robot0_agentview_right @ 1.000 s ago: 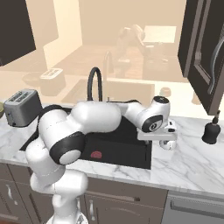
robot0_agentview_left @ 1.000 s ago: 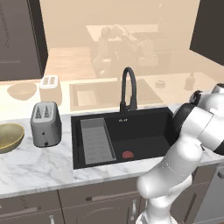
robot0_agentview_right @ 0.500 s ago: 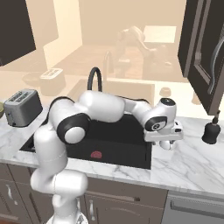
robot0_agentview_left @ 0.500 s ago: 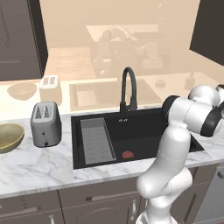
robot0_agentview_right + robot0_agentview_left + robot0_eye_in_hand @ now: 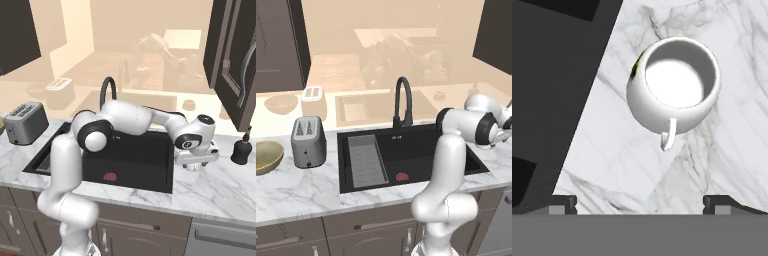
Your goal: Pick the mug and place it in the sink. Pick the bowl and place it in the open cabinet and then close the cabinet.
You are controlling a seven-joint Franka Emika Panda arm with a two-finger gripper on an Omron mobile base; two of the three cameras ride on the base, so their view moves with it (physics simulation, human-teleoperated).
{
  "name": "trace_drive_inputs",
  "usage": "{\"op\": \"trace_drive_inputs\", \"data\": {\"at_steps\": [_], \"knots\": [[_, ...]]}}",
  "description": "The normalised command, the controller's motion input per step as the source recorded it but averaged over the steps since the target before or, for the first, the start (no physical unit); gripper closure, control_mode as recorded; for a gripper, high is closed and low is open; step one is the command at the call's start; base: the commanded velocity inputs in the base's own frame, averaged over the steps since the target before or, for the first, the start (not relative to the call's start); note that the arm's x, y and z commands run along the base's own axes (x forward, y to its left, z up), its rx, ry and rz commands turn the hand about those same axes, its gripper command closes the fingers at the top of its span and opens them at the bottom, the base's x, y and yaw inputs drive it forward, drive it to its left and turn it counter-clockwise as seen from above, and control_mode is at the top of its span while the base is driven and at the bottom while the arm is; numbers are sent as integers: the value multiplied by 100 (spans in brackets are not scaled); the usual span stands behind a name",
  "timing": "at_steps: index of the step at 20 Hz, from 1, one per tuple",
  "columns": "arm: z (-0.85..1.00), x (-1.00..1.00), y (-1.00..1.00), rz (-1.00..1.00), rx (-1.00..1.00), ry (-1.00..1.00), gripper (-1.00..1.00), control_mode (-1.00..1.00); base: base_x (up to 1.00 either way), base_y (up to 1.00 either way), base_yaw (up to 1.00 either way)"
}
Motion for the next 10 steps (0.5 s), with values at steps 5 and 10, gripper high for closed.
{"op": "trace_drive_inputs", "data": {"at_steps": [5, 10], "knots": [[-17, 14, -18, 4, 0, -4, -100, -100, 0, 0, 0], [-14, 19, -11, 1, 0, 0, -100, -100, 0, 0, 0]]}}
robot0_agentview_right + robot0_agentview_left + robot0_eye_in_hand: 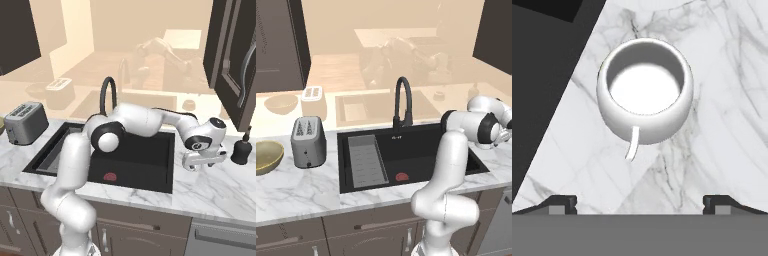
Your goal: Pick the mug and place it in the sink. Pick the bowl and place it in the open cabinet and then close the cabinet.
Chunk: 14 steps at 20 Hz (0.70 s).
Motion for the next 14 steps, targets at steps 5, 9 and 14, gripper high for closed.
{"op": "trace_drive_inputs", "data": {"at_steps": [5, 9, 14], "knots": [[-15, 11, -1, 0, 0, 0, -100, -100, 0, 0, 0], [-20, 19, 0, 0, 0, 0, -100, -100, 0, 0, 0], [-16, 14, 2, 0, 0, 0, -100, -100, 0, 0, 0]]}}
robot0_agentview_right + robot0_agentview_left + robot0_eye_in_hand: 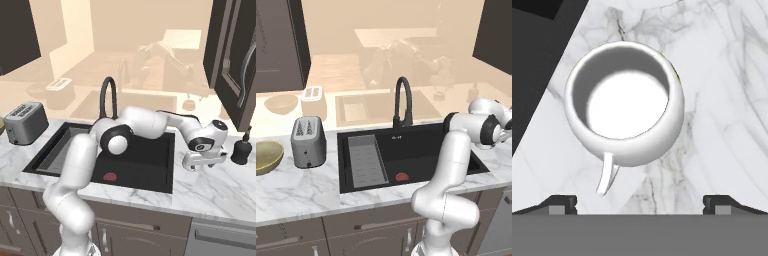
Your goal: Pick the mug and place it in the sink. Pick the bowl and place it in the open cabinet and then close the cabinet.
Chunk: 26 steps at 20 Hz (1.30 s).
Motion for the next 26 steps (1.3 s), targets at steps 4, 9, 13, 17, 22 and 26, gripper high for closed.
{"op": "trace_drive_inputs", "data": {"at_steps": [4, 9, 13, 17, 22, 26], "knots": [[-8, 16, 3, 0, 0, 0, -100, -100, 0, 0, 0], [0, 21, 0, 0, 0, 0, -100, -100, 0, 0, 0], [0, 14, 0, 0, 0, 0, -100, -100, 0, 0, 0], [-4, 3, 0, 0, 0, 0, -100, -100, 0, 0, 0], [-18, 0, 0, -2, 0, 2, -100, -100, 0, 0, 0], [-19, -5, 0, -1, 0, 5, -100, -100, 0, 0, 0]]}}
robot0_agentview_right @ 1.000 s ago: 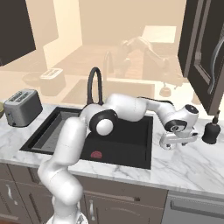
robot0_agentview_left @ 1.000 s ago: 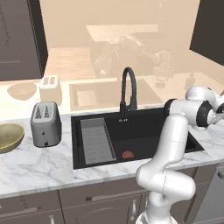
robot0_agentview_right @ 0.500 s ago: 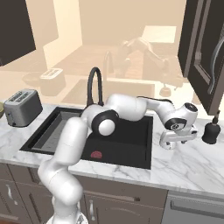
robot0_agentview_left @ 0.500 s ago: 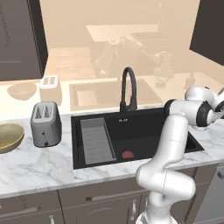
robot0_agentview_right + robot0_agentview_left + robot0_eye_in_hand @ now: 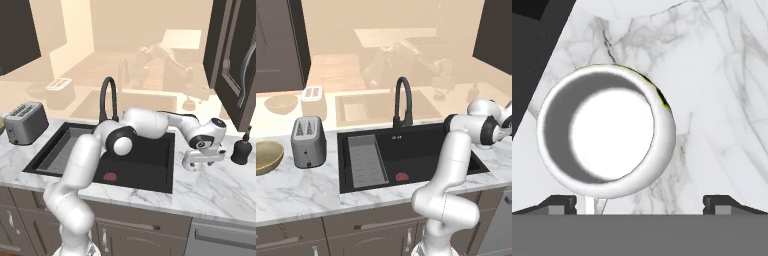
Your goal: Pick the mug and place it in the sink. Pick the bowl and place it in the open cabinet and then close the cabinet.
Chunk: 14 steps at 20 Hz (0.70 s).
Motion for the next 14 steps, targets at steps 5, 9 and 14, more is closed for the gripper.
{"op": "trace_drive_inputs", "data": {"at_steps": [5, 9, 14], "knots": [[-33, -7, 15, 0, 0, 7, -100, -100, 0, 0, 0], [-39, -4, 22, 0, 0, 7, -100, -100, 0, 0, 0], [-30, 0, 20, 0, 1, 3, -100, -100, 0, 0, 0]]}}
